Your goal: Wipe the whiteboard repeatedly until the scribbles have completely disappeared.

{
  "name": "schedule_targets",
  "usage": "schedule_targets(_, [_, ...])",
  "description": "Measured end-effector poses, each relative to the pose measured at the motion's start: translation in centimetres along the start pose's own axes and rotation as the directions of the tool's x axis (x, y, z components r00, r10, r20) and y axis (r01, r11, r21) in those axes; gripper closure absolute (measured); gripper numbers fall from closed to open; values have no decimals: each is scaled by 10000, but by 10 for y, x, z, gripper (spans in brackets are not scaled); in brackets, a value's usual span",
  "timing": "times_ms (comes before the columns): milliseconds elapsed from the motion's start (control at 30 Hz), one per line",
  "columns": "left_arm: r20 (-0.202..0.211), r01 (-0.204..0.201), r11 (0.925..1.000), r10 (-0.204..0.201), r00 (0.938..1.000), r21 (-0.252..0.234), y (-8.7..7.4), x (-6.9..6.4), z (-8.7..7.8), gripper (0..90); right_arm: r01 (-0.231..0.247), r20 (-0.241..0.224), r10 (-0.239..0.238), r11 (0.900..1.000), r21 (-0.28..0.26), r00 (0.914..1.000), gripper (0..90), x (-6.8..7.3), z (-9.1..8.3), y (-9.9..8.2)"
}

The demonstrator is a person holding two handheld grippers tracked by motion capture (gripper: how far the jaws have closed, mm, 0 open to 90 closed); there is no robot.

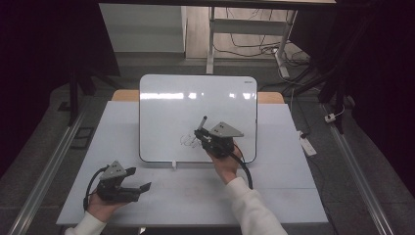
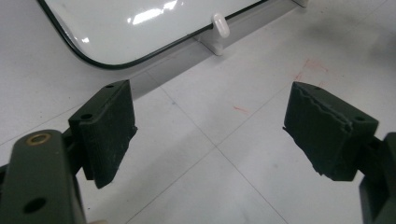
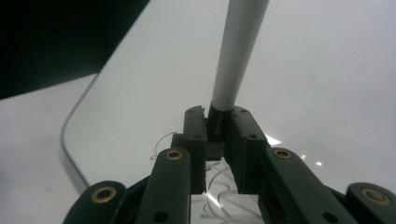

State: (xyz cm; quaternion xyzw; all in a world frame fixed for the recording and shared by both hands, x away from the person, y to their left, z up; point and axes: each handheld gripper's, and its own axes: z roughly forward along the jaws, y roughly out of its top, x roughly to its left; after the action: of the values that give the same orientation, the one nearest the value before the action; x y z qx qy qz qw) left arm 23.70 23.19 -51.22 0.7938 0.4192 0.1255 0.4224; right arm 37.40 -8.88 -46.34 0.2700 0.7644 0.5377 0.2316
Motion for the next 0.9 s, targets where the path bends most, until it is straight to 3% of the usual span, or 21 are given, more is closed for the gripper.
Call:
schedule_targets(67, [-20, 7, 10000, -7, 10000, -12, 0, 0, 0, 171, 262, 36, -263, 9995, 168, 9996, 776, 6, 16, -1])
schedule_targets(167, [-59, -1, 10000, 0, 10000, -37, -1, 1, -1, 171, 448, 45, -449, 9987, 260, 9990, 776, 10, 25, -3])
schedule_targets(233, [-92, 39, 10000, -40, 10000, -62, -1, 2, -2, 171, 476, -355, -463, 9982, 377, 9983, 776, 17, 31, -6])
schedule_targets(300, [-120, 35, 10000, -36, 9999, -85, -2, 3, -3, 172, 1387, -564, -1353, 9884, 620, 9892, 776, 26, 33, -8])
schedule_targets(333, [-125, 45, 10000, -46, 9999, -83, -2, 3, -3, 172, 1537, -95, -1534, 9868, 508, 9881, 776, 22, 30, -4])
schedule_targets(367, [-123, 45, 10000, -46, 9999, -81, -2, 3, -3, 172, 1537, -95, -1534, 9868, 508, 9881, 776, 22, 30, -4])
schedule_targets(400, [-113, 45, 10000, -46, 9999, -77, -2, 2, -2, 172, 1099, 216, -1106, 9934, 333, 9936, 777, 15, 28, -2])
schedule_targets(467, [-110, 6, 10000, -7, 9999, -94, -1, 2, -3, 172, 321, 163, -324, 9994, 159, 9993, 777, 4, 24, -2])
schedule_targets(567, [-101, -11, 10000, 10, 9999, -86, -1, 2, -2, 173, 958, -642, -913, 9929, 706, 9938, 776, 16, 26, -9])
schedule_targets(633, [-104, 10, 10000, -10, 9999, -45, -1, 2, -1, 173, 1402, -616, -1356, 9871, 768, 9888, 777, 20, 26, -10])
schedule_targets(667, [-109, 20, 10000, -20, 9999, -41, -1, 2, -1, 172, 1212, -365, -1192, 9910, 576, 9922, 776, 15, 25, -8])
schedule_targets(700, [-124, 7, 10000, -8, 9999, -53, -2, 2, -2, 173, 461, -39, -461, 9988, 173, 9989, 777, 3, 22, -5])
schedule_targets(767, [-125, 4, 10000, -5, 9999, -89, -1, 1, -3, 173, 284, -148, -282, 9995, 139, 9995, 777, 1, 22, -6])
schedule_targets(800, [-121, 0, 9999, -1, 9999, -107, -1, 1, -3, 173, 383, -354, -373, 9989, 270, 9987, 777, 5, 23, -8])
schedule_targets(867, [-115, 13, 10000, -15, 9999, -95, -1, 2, -2, 173, 1169, -991, -1100, 9909, 670, 9890, 777, 19, 27, -13])
schedule_targets(900, [-118, 16, 10000, -17, 9999, -71, -1, 2, -1, 173, 1519, -1002, -1446, 9859, 702, 9844, 776, 21, 28, -13])
